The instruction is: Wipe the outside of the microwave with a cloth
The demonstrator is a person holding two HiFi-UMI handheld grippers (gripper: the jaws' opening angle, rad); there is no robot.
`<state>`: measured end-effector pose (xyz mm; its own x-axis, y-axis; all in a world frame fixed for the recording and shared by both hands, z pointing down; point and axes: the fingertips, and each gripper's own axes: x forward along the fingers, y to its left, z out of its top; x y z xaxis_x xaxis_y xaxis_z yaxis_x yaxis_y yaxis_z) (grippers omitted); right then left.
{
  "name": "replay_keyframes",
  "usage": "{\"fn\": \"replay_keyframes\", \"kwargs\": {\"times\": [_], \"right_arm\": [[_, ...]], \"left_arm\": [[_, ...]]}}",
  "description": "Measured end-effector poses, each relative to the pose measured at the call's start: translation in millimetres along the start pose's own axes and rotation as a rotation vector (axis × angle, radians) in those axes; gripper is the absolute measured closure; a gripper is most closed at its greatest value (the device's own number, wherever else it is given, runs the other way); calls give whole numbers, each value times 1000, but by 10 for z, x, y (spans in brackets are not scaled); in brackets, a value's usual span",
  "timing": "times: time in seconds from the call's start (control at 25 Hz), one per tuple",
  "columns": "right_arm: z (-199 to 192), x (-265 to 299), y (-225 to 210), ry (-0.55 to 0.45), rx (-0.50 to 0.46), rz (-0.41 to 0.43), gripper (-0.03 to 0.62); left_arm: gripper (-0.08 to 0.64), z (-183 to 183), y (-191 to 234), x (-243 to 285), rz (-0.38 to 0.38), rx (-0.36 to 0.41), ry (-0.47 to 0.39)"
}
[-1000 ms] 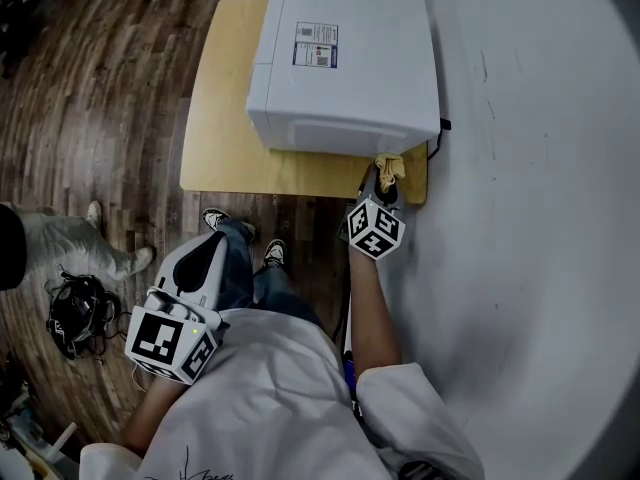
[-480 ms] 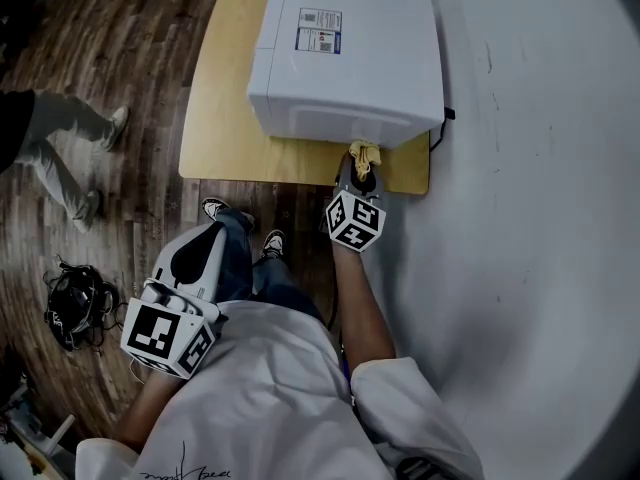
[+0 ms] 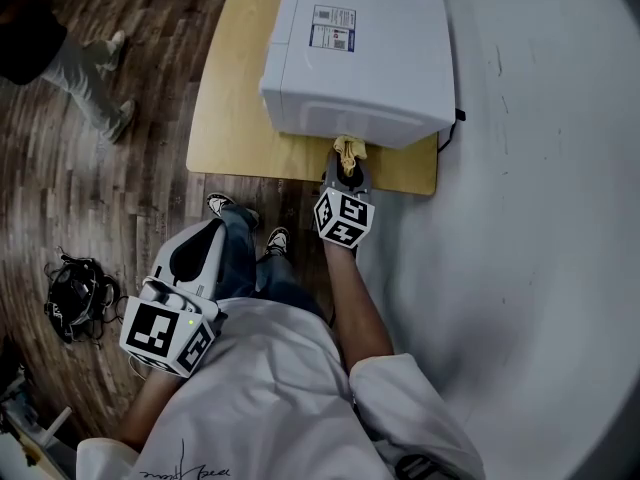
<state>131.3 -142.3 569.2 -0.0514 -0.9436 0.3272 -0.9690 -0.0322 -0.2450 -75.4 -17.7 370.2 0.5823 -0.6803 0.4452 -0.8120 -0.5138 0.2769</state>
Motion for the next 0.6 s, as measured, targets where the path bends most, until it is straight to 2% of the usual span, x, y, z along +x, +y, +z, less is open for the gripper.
{"fn": "replay_keyframes", "kwargs": {"times": [0.6], "right_arm": [[-127, 113, 563, 38, -30, 83, 476]], "left_arm": [[569, -10, 127, -52, 18, -13, -1]]}}
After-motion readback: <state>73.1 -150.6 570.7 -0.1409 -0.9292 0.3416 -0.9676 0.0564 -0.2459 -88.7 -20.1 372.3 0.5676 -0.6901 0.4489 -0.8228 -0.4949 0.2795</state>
